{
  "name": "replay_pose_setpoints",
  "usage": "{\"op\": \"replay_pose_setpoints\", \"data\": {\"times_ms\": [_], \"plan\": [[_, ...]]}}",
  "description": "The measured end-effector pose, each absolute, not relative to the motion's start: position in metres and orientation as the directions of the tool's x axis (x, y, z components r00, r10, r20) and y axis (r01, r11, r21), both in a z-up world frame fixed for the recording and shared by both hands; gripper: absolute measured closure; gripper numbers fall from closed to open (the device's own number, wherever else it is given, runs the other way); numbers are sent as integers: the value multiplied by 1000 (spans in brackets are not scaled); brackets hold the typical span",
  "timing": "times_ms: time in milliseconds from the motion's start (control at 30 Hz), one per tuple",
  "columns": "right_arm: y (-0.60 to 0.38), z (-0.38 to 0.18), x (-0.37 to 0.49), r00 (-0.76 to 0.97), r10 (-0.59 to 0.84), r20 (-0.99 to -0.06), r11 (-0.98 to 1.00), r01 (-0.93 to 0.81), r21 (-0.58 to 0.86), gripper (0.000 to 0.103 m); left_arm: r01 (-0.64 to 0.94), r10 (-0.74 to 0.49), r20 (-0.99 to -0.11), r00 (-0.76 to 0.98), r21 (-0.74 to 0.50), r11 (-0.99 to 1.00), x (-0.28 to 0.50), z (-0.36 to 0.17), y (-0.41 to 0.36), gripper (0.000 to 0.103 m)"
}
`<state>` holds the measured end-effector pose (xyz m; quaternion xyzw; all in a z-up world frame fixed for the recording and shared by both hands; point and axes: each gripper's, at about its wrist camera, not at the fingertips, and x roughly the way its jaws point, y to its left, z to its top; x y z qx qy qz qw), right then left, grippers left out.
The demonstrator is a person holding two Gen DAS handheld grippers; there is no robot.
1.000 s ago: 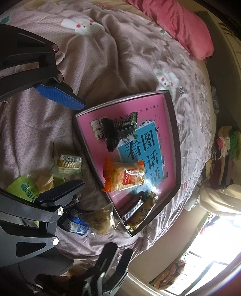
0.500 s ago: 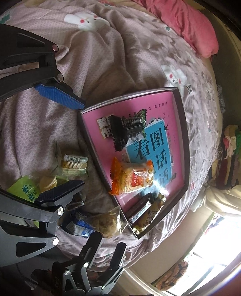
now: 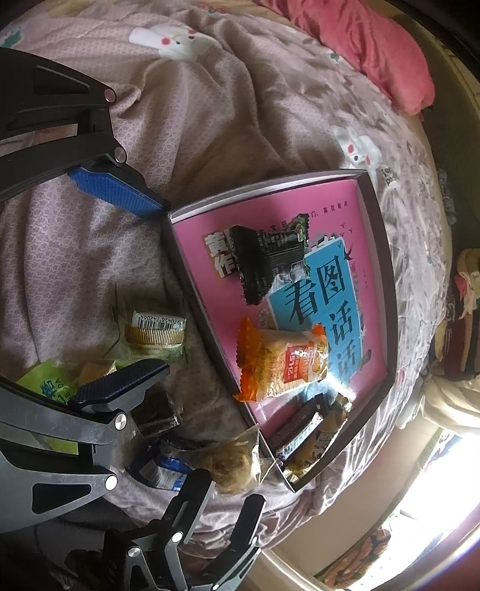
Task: Organize snacks
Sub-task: 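Grasp the clear bag of crackers with the right tool while the left grasps the green-wrapped cake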
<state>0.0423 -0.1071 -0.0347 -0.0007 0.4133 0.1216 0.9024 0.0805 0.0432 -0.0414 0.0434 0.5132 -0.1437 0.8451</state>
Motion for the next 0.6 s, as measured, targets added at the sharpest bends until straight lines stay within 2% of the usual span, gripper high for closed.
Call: {"op": "replay_pose_setpoints", "data": {"times_ms": [467,600], "plan": [[-87,-51,52,621,150,-769,971,-241,-5,22,255,-170,-883,438,-59,965,80,-43,41,23],[-83,-53,53,631,130,-765,969,-245,-38,22,249,-202,-898,391,-109,962,81,-50,38,23]]}}
